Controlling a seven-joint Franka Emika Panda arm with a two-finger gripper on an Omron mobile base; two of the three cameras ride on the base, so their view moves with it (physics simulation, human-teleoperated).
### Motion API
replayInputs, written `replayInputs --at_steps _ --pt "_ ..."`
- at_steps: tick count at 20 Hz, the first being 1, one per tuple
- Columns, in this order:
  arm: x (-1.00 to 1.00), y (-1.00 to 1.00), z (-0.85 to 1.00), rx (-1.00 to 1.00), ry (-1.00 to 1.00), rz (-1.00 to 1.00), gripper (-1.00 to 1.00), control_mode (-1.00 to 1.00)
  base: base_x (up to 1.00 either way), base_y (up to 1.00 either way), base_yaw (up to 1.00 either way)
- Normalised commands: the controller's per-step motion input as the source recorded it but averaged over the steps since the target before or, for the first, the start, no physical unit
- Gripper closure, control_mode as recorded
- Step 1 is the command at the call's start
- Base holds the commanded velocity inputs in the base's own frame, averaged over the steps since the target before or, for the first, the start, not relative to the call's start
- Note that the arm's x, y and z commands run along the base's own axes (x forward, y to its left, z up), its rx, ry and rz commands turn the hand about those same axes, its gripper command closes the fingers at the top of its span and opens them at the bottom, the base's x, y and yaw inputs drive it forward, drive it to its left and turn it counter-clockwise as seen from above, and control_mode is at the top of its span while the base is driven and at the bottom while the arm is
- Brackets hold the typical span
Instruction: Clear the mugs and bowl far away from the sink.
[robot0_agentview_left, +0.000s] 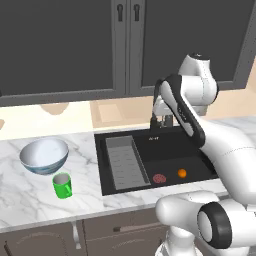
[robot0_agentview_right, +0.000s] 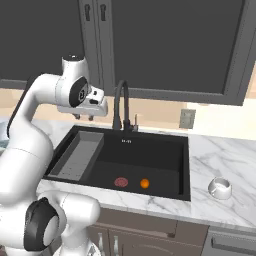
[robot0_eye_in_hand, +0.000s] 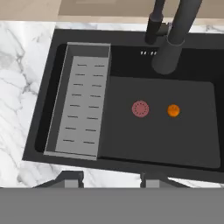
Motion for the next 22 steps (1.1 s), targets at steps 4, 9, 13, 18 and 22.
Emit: replayInputs --at_steps 4,9,13,18,22 --pt "-0.07 -0.35 -0.09 0.06 0.0 -0.05 -1.0 -1.0 0.0 0.0 0.0" --pt "-0.01 -0.94 -0.2 0.15 0.0 -0.28 -1.0 -1.0 0.0 0.0 0.0" --pt "0.0 -1.0 -0.28 0.09 0.02 -0.33 -1.0 -1.0 0.0 0.0 0.0" --pt "-0.16 -1.0 -0.48 0.0 0.02 -0.36 -1.0 -1.0 0.0 0.0 0.0" --pt "-0.38 -1.0 -0.69 0.0 0.0 -0.33 -1.0 -1.0 0.0 0.0 0.0"
